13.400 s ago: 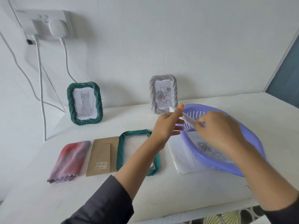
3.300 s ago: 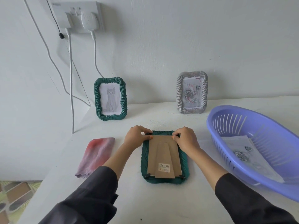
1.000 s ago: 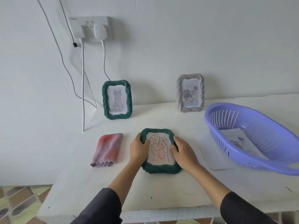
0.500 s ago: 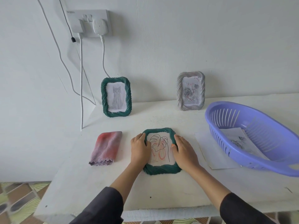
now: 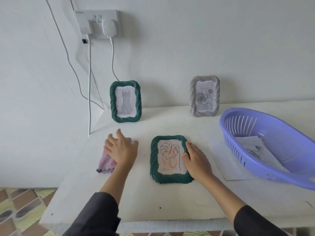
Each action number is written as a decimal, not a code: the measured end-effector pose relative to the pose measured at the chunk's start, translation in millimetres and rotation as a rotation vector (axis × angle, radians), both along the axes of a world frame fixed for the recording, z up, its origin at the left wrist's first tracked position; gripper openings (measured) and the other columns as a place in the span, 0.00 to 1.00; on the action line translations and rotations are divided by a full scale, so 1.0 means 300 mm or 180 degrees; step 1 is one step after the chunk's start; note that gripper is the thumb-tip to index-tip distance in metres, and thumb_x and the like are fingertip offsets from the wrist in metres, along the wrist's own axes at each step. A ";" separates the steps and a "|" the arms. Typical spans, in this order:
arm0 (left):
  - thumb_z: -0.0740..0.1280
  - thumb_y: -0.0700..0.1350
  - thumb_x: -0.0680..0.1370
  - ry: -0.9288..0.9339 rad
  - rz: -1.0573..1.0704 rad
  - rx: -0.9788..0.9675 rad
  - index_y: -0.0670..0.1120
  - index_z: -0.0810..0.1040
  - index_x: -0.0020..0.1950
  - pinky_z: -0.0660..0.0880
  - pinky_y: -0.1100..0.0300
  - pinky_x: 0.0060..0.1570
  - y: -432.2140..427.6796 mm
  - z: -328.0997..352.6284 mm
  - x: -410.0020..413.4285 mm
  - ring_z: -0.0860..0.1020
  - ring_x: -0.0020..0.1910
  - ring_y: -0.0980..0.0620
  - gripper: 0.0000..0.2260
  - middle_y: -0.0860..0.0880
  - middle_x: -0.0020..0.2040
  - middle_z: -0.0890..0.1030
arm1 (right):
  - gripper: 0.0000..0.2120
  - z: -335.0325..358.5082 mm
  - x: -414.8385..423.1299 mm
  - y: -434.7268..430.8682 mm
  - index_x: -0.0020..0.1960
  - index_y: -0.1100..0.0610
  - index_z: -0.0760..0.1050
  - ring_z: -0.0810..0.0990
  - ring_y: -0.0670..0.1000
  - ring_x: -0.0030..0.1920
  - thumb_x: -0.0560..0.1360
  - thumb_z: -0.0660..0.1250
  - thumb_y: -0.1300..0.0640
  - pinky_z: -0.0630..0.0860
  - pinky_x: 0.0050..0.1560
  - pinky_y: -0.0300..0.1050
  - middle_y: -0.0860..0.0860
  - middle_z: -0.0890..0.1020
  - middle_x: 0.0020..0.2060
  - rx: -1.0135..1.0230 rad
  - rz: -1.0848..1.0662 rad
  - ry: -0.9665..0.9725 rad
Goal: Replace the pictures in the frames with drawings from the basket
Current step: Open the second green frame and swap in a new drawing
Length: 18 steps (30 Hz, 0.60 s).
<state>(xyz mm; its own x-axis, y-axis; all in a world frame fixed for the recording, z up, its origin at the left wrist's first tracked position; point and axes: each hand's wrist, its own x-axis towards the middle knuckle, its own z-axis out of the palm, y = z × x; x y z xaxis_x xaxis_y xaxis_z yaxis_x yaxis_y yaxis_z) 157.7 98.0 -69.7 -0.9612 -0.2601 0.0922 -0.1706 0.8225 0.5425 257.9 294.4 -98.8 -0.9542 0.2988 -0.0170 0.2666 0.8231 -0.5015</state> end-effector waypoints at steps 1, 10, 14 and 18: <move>0.68 0.53 0.70 -0.0332 0.0095 -0.0119 0.48 0.55 0.74 0.51 0.42 0.72 -0.028 0.004 -0.015 0.55 0.72 0.37 0.37 0.39 0.73 0.57 | 0.25 -0.001 0.000 0.000 0.76 0.56 0.48 0.50 0.47 0.76 0.81 0.48 0.54 0.47 0.75 0.43 0.49 0.52 0.76 -0.0016 -0.0008 0.0001; 0.67 0.50 0.71 -0.0973 0.0038 0.0120 0.44 0.61 0.68 0.68 0.48 0.59 -0.111 0.029 -0.034 0.69 0.62 0.37 0.29 0.39 0.63 0.67 | 0.25 -0.003 -0.002 0.008 0.76 0.55 0.50 0.51 0.48 0.76 0.81 0.50 0.52 0.48 0.75 0.44 0.49 0.54 0.76 -0.0214 -0.0009 0.0028; 0.67 0.51 0.72 -0.0823 -0.0170 0.0522 0.43 0.59 0.71 0.68 0.50 0.59 -0.114 0.062 -0.019 0.70 0.64 0.38 0.32 0.39 0.66 0.68 | 0.32 0.022 0.001 0.021 0.76 0.54 0.50 0.51 0.47 0.76 0.78 0.57 0.44 0.50 0.76 0.46 0.48 0.54 0.76 -0.0968 -0.0034 0.0170; 0.70 0.49 0.71 -0.0485 -0.0591 0.1675 0.46 0.62 0.72 0.74 0.54 0.54 -0.018 0.131 0.007 0.76 0.53 0.46 0.32 0.44 0.62 0.74 | 0.39 0.096 0.008 -0.008 0.76 0.51 0.49 0.54 0.47 0.75 0.72 0.64 0.40 0.54 0.73 0.47 0.46 0.56 0.75 -0.1726 -0.0030 0.0561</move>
